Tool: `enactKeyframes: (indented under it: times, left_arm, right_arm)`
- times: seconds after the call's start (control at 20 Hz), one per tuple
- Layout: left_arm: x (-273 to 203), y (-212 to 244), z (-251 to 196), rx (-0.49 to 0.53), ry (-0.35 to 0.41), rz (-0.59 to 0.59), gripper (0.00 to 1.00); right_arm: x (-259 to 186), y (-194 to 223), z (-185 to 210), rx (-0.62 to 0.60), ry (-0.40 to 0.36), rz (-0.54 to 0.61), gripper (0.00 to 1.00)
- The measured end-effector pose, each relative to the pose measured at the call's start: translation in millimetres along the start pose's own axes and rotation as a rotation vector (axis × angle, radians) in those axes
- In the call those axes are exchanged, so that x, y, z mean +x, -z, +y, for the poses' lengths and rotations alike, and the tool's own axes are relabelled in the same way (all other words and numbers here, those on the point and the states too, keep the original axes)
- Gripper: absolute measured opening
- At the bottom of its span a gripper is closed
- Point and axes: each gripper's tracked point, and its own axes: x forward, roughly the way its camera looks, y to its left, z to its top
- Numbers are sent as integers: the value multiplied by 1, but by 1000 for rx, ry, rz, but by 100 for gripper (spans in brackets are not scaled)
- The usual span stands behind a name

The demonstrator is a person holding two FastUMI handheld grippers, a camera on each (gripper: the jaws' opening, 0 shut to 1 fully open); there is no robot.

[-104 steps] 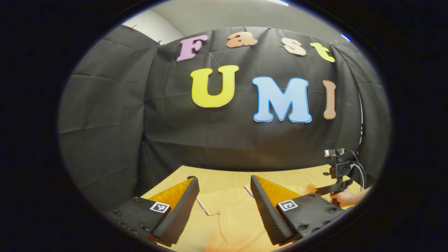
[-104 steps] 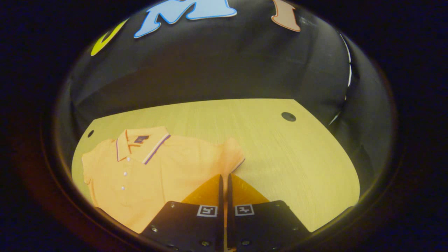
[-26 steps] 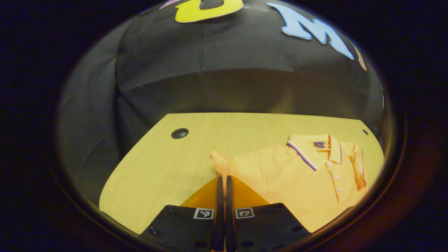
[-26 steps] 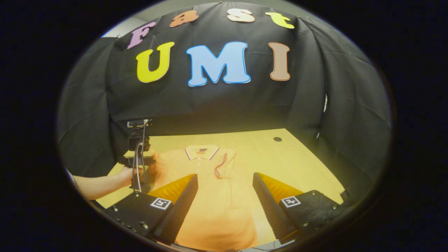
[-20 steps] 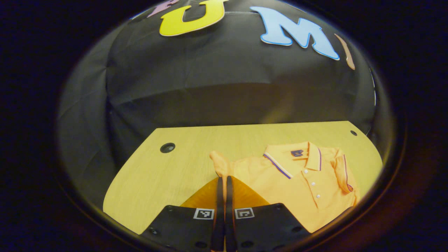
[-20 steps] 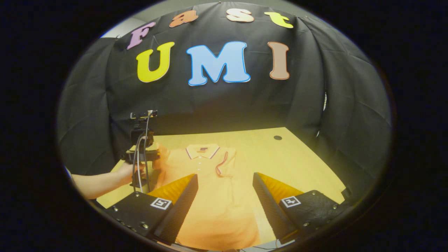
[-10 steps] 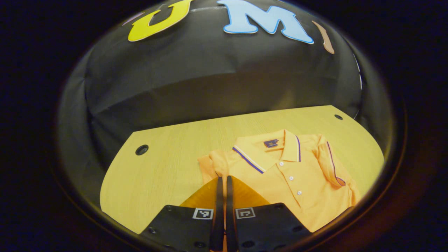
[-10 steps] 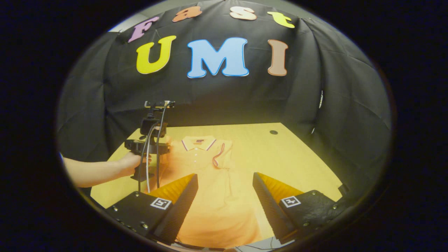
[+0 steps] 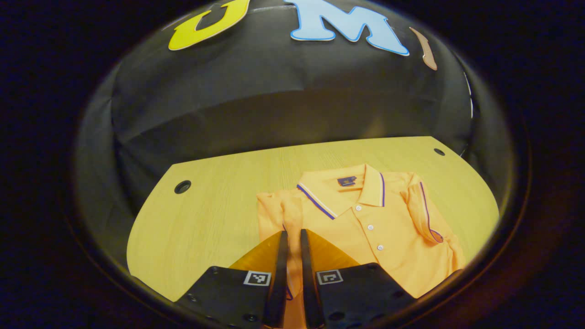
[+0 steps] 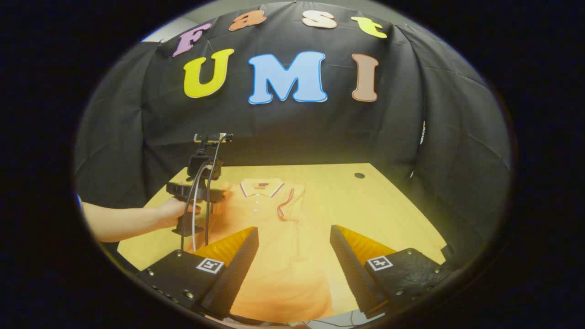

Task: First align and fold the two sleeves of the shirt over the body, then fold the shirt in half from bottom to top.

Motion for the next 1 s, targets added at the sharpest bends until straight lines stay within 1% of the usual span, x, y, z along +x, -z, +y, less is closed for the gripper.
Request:
enactKeyframes:
  times: [0.05, 0.1, 0.15, 0.2, 0.25, 0.3, 0.35, 0.4, 0.45, 0.5, 0.55, 0.6, 0.75, 0.8, 0.85, 0.95, 1.0]
  left_arm:
    - [-4, 1, -4, -3, 13, -1, 25]
    - [-11, 1, -7, -5, 22, -3, 40]
    - [-19, 1, -10, -5, 29, -12, 49]
    - [-27, 1, -12, -9, 34, -19, 63]
    - [-38, 3, -15, -17, 38, -26, 60]
    - [-50, 3, -18, -29, 44, -33, 68]
    - [-61, 5, -22, -42, 51, -40, 70]
    - [-73, 8, -25, -53, 52, -46, 71]
    - [-88, 10, -27, -64, 51, -57, 72]
    - [-103, 12, -29, -79, 52, -71, 74]
    - [-116, 15, -30, -93, 50, -84, 77]
    - [-129, 17, -29, -104, 40, -97, 79]
    - [-169, 22, -27, -153, 16, -134, 83]
    - [-181, 23, -26, -164, 7, -149, 88]
    - [-192, 25, -23, -170, -7, -160, 90]
    - [-214, 31, -18, -173, -23, -178, 91]
    - [-223, 35, -18, -172, -22, -181, 94]
  right_arm:
    - [-2, 0, -1, 0, -6, -3, 98]
    - [-3, 1, -1, -1, -12, -6, 98]
    - [-5, 2, -1, -4, -21, -9, 98]
    - [-6, 4, -2, -7, -30, -9, 98]
    - [-7, 5, -2, -12, -41, -10, 98]
    - [-9, 7, -2, -17, -52, -12, 98]
    - [-10, 10, -2, -22, -65, -11, 98]
    - [-12, 14, -2, -27, -77, -10, 94]
    - [-14, 17, -3, -32, -88, -10, 94]
    - [-13, 19, -4, -39, -98, -11, 98]
    - [-15, 21, -6, -45, -106, -11, 98]
    - [-16, 24, -9, -53, -114, -12, 94]
    - [-13, 28, -15, -75, -126, -15, 94]
    - [-12, 30, -16, -77, -135, -16, 94]
    - [-11, 31, -18, -79, -142, -17, 94]
    - [-7, 37, -22, -85, -147, -9, 94]
    - [-7, 43, -25, -89, -142, 1, 98]
